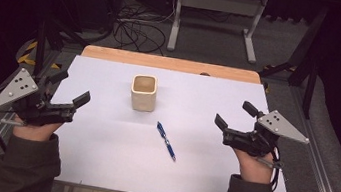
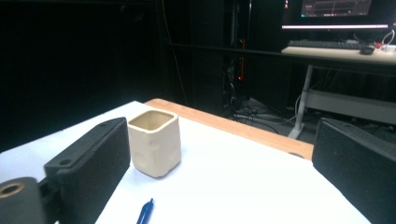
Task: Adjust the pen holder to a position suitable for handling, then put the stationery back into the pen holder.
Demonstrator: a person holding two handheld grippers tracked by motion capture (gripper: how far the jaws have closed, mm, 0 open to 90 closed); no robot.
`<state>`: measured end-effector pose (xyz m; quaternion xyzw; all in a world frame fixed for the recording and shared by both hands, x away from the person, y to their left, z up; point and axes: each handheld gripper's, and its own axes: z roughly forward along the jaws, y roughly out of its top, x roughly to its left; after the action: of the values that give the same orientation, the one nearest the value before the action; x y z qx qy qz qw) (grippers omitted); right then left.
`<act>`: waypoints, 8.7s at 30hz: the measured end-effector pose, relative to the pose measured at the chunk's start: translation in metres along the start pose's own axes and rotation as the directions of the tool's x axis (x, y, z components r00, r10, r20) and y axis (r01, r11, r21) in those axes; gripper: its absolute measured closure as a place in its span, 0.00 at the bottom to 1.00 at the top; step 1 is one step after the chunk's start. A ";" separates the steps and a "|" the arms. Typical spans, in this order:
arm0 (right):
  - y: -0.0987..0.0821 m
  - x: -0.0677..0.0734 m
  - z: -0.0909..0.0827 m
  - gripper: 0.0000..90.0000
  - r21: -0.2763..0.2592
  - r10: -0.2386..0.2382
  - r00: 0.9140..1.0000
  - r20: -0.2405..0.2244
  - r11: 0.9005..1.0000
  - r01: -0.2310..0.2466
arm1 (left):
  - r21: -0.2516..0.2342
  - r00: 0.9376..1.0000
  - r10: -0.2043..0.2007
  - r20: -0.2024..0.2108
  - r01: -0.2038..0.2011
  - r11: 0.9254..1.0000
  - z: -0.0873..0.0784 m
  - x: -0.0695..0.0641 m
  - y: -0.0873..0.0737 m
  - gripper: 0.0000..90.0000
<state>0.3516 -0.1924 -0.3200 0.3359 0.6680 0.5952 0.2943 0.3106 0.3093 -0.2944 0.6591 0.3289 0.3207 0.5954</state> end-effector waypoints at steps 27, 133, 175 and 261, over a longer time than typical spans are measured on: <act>-0.054 0.033 0.042 0.27 0.252 -0.040 0.999 0.026 0.967 0.032 | 0.011 1.000 0.005 0.006 -0.005 1.000 0.001 -0.001 -0.003 0.09; -0.104 0.093 0.081 0.89 0.494 -0.024 0.993 -0.115 0.866 0.078 | 0.057 0.999 0.017 0.041 -0.020 0.998 0.013 -0.009 -0.010 0.11; 0.006 0.086 0.079 0.89 0.271 -0.089 0.964 -0.252 0.949 0.158 | 0.121 0.991 0.070 0.117 -0.084 0.989 0.050 -0.035 -0.036 0.14; 0.007 0.075 0.074 0.63 0.229 0.031 0.943 -0.331 0.972 0.048 | 0.210 0.890 0.373 0.263 -0.430 0.878 0.129 -0.108 -0.069 0.88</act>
<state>0.3658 -0.0877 -0.3218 0.2599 0.7749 0.5593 0.1383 0.3499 0.1520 -0.3775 0.8167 0.1577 0.3185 0.4545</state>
